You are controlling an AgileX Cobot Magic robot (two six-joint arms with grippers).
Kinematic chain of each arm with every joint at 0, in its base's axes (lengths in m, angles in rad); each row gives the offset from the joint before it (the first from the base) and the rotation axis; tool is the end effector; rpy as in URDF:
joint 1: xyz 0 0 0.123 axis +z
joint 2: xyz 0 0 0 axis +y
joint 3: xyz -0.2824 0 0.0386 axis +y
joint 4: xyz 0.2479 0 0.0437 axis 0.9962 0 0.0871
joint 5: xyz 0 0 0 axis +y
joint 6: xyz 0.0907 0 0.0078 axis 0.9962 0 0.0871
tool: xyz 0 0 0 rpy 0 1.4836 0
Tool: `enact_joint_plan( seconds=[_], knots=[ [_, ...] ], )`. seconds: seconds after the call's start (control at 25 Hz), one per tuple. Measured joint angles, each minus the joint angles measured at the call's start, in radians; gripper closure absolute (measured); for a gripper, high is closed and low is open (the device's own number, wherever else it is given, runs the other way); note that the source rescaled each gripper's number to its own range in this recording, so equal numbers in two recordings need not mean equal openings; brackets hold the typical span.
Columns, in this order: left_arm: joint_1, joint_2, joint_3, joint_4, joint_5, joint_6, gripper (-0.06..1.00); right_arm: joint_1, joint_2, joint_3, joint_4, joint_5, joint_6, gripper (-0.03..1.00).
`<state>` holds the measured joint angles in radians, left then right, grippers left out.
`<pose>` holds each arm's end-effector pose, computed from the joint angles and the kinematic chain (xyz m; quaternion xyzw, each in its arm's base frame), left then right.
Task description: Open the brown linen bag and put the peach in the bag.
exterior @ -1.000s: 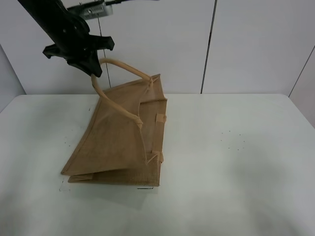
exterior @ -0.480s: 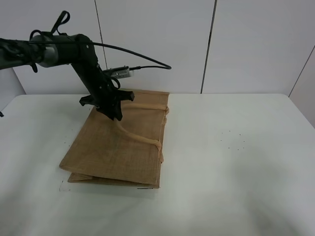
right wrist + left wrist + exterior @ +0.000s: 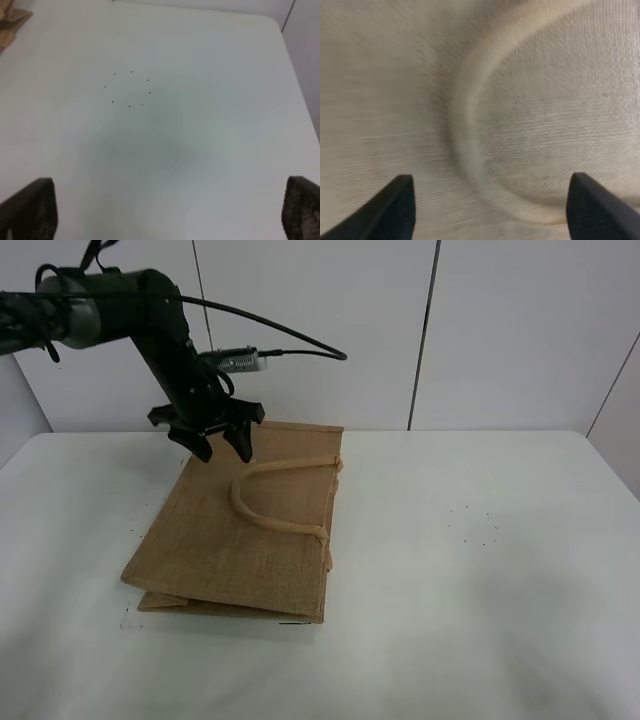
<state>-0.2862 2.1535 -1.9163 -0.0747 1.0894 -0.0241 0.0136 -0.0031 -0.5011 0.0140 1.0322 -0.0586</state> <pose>0.4476 -0.1380 0.2359 0.1173 0.9787 -0.0605 0.1574 -0.0043 0.0010 0.2798 -0.0307 0.8440 -0.0051 0.5354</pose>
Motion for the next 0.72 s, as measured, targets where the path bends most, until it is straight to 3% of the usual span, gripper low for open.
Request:
enact_joint_plan(
  seconds=[0.24, 0.72],
  knots=[
    [0.027, -0.006, -0.078, 0.147, 0.076, -0.076, 0.04, 0.0, 0.0, 0.0, 0.0, 0.0, 0.0, -0.03],
    [0.238, -0.01, -0.076, 0.144, 0.079, -0.067, 0.04, 0.0, 0.0, 0.0, 0.0, 0.0, 0.0, -0.03]
  ],
)
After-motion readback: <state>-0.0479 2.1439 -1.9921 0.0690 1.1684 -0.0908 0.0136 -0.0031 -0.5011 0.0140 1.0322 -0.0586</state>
